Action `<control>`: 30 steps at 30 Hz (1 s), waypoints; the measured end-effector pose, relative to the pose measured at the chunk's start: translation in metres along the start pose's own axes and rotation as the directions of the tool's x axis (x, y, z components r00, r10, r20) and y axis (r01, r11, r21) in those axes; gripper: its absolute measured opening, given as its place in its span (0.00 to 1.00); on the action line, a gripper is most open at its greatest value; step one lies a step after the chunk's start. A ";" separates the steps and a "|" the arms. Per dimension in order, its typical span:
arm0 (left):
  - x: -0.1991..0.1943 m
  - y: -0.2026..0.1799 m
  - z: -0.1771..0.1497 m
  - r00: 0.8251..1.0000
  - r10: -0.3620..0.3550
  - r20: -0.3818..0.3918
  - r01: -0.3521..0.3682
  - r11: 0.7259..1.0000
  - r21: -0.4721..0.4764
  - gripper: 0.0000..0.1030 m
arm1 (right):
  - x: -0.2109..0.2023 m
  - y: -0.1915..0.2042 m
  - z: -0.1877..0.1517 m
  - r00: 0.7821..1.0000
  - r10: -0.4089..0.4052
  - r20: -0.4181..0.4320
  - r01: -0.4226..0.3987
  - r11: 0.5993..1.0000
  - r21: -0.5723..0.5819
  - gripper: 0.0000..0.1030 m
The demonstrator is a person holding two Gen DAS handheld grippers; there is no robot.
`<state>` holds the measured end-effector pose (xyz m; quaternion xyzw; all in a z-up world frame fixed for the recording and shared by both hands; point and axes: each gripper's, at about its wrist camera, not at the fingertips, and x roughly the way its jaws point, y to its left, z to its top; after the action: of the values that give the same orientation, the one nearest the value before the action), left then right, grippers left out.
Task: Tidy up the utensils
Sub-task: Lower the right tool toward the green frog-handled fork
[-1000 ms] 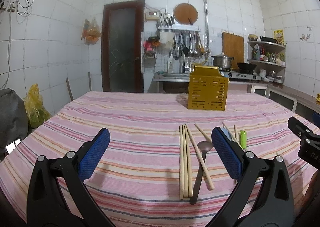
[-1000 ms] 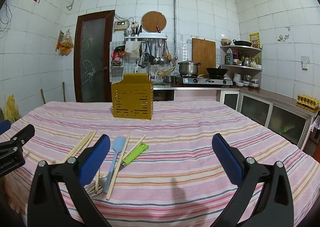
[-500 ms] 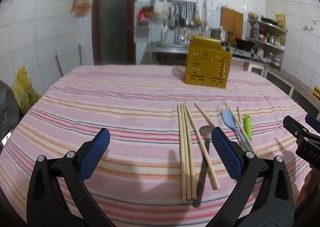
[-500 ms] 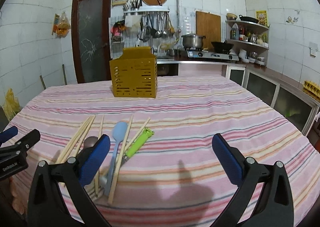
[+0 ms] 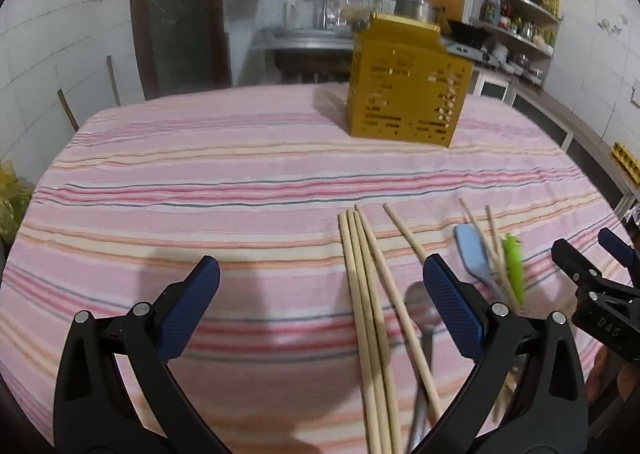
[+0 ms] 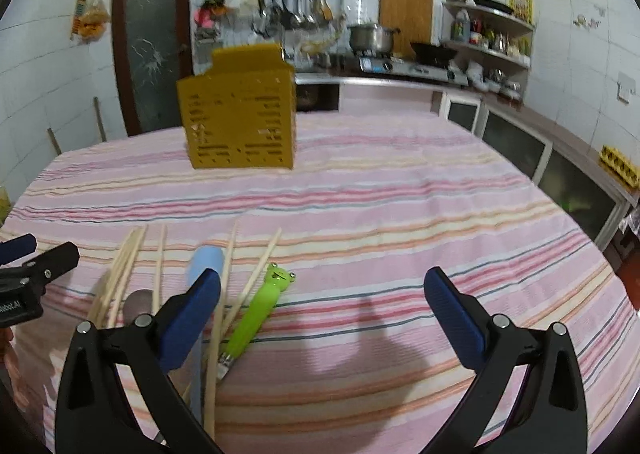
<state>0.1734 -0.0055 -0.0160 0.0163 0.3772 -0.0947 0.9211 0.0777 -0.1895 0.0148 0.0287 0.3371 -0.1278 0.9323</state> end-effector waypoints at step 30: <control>0.060 0.020 -0.003 0.991 0.032 -0.129 -0.038 0.998 -0.042 0.95 | 0.041 -0.002 0.000 0.989 0.000 -0.145 0.005 1.000 0.031 0.76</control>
<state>0.2164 0.0043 -0.0607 0.0088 0.4374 -0.0688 0.8966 0.1077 -0.2002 -0.0110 0.0521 0.4020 -0.1319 0.9046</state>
